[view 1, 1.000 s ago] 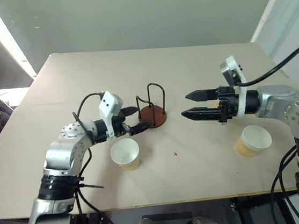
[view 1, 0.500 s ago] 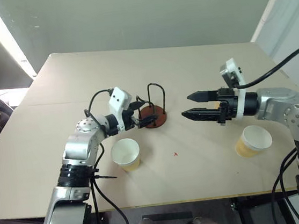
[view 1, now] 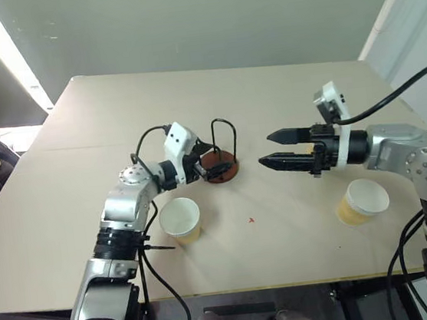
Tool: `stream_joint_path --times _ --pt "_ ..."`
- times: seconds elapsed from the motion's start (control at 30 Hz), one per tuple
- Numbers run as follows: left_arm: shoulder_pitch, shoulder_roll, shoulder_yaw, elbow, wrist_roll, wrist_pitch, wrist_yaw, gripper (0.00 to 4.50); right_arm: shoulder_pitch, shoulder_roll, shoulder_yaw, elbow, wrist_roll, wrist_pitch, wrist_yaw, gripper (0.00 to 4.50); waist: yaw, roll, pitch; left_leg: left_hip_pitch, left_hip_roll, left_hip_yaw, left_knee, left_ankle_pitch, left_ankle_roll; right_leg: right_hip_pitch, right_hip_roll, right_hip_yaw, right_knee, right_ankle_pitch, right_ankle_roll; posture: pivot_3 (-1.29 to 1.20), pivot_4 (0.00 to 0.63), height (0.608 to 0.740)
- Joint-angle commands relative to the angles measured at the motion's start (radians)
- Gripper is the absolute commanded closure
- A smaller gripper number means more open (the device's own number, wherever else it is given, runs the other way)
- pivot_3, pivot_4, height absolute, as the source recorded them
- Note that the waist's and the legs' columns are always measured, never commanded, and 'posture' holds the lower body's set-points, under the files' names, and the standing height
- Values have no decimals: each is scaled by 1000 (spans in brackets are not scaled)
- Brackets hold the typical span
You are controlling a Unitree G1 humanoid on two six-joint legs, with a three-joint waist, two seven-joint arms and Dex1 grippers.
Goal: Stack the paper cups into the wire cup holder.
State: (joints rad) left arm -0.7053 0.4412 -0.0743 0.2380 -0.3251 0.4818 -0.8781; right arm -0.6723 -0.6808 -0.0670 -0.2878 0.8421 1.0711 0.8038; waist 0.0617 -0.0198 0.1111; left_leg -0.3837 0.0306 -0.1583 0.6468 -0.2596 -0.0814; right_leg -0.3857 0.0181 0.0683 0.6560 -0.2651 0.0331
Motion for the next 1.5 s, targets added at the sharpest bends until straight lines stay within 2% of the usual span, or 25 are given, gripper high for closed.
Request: stream_joint_path --times 0.03,0.13,0.3,0.33,0.37,0.63,0.83,1.23,1.5 --pt "-32 -19 5 5 3 -33 -9 951 3 -4 -47 -48 27 -17 -11 0 0 0 0 0 0 0 0 0 0 0 0 0 0 0 0 0 150 740" --pt "-42 -47 14 28 -4 -53 -12 1989 10 -1 -49 -57 32 -16 -19 0 1 0 0 0 0 0 0 0 1 1 0 1 -1 1 1 0 150 740" --pt "-66 -78 23 59 -18 -66 -34 3966 20 -1 -48 -69 39 -13 -30 0 1 0 0 0 0 3 0 0 3 1 0 7 -4 3 5 0 150 740" --pt "-69 -77 21 61 -18 -67 -44 4314 20 -1 -47 -72 42 -11 -34 0 1 0 0 0 0 4 0 0 4 1 0 9 -5 4 7 0 150 740" --pt "-71 -76 18 61 -20 -65 -57 4472 19 0 -47 -76 46 -7 -39 0 1 0 0 0 0 5 0 0 4 1 0 10 -6 4 8 0 150 740" --pt "-81 -32 -13 -10 -39 -18 -184 4472 10 -7 -55 -98 81 24 -77 0 0 0 0 -1 -1 8 3 -2 11 0 -1 18 -11 8 13 0 150 740" --pt "-99 -23 -44 -104 -79 47 -258 4472 35 -57 -73 -108 102 39 -58 0 5 0 0 -3 -1 8 3 -3 12 -2 -1 19 -12 8 14 0 150 740" --pt "-36 -71 -136 -221 -106 88 -298 4472 286 -326 -220 -137 74 -10 81 0 8 0 0 -6 -2 17 13 -5 16 -1 -2 20 -11 9 18 0 150 740" --pt "-11 -92 -186 -210 -82 28 -309 4472 346 -387 -285 -143 67 -38 91 0 4 0 0 -5 -2 24 19 -9 23 0 -1 27 -11 13 23 0 150 740"
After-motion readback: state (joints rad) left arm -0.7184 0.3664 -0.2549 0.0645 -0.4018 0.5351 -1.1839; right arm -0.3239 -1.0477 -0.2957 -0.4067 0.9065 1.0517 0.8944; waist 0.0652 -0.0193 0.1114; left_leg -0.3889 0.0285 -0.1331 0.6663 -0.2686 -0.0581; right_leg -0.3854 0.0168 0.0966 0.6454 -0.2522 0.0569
